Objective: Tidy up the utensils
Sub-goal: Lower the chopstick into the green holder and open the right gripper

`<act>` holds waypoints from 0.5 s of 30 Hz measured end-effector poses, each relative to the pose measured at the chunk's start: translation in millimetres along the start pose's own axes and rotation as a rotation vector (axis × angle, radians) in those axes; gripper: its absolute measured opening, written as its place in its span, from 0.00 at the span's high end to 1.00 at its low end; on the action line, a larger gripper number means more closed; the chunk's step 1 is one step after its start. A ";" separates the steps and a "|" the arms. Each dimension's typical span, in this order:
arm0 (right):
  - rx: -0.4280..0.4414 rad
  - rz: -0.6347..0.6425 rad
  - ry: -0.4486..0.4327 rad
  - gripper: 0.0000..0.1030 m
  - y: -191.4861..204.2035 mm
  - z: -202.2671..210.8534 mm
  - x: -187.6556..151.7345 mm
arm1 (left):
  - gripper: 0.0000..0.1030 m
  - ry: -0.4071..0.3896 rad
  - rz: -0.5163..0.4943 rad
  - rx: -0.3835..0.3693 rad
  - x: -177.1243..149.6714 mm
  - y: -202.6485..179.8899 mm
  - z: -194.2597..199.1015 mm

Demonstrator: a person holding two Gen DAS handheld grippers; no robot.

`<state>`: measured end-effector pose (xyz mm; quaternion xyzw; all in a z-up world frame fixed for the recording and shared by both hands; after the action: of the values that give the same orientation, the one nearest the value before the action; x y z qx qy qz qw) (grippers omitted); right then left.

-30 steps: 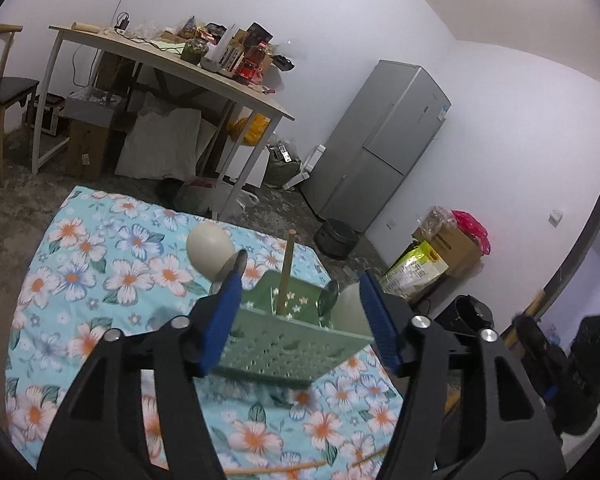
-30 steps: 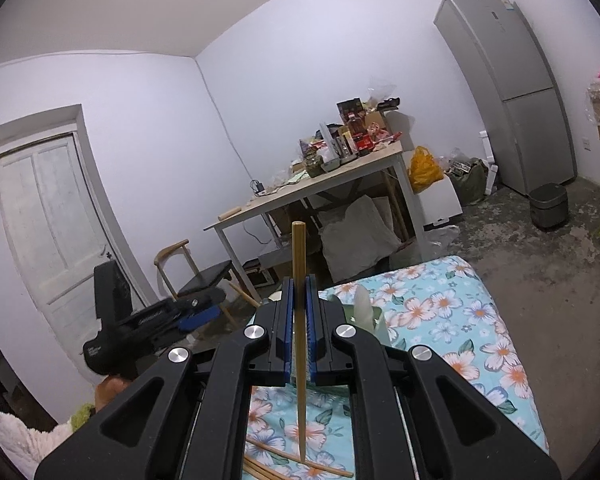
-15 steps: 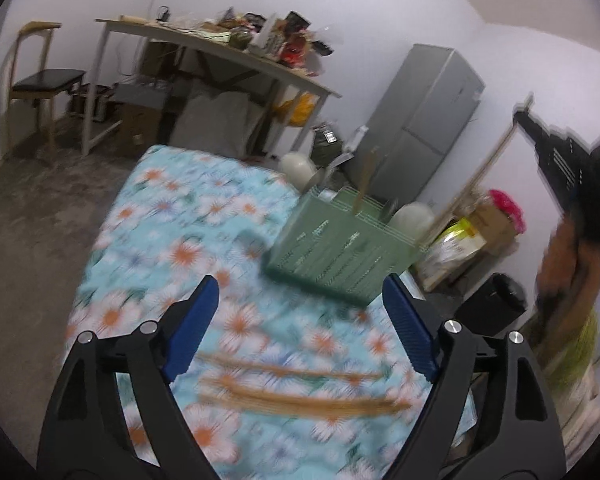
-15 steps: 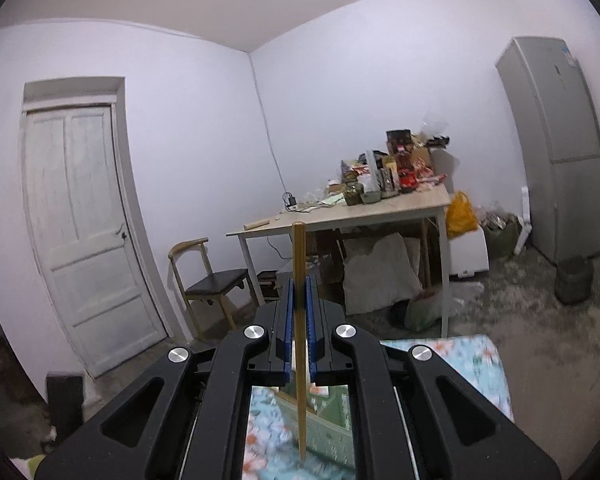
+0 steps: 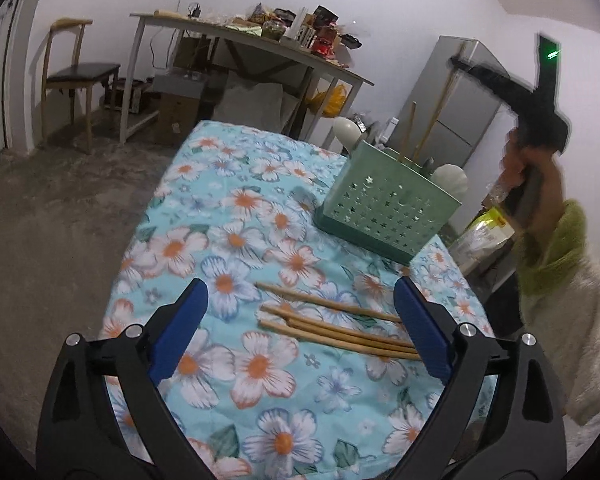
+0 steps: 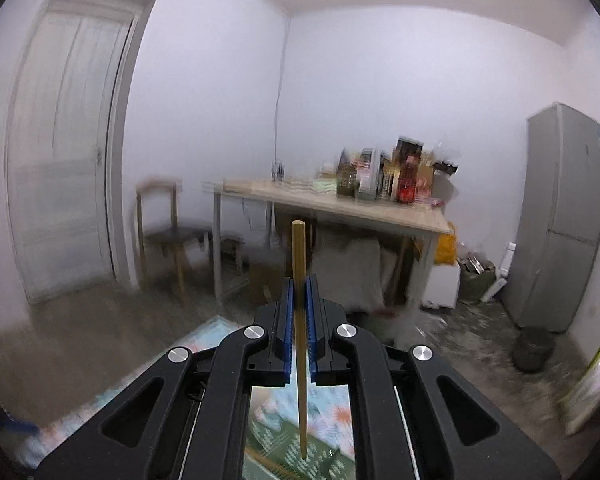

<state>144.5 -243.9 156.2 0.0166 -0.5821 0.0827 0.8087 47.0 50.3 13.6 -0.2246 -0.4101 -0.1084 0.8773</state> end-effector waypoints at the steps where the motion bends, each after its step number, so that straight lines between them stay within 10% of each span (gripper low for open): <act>1: -0.009 0.031 0.026 0.94 6.2 -3.8 -9.5 | 0.12 0.005 0.002 -0.006 -1.2 -0.6 -1.0; 4: 0.004 0.052 0.058 0.89 15.3 0.4 -23.4 | 0.12 0.018 -0.012 -0.016 -3.6 -4.6 -5.0; 10: 0.022 -0.045 0.003 0.44 1.6 50.6 -22.6 | 0.12 0.026 -0.031 -0.024 -5.9 -8.2 -11.4; 15: 0.096 -0.188 -0.019 0.37 -15.3 96.3 -27.7 | 0.12 0.042 -0.025 -0.027 -7.9 -8.2 -20.3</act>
<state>47.9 -274.0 162.1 0.1107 -0.5809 0.0339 0.8057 52.4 33.3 -1.4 -0.2290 -0.3926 -0.1299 0.8812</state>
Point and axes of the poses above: each gripper's, at about its wrist camera, not at the fingertips, and z roughly against the way its jaws point, y to its left, x to its top, the point moved 1 cm from there along -z, roughly the way its jaws point, and after that the axes turned 7 degrees about -z, right-handed, at the moved point
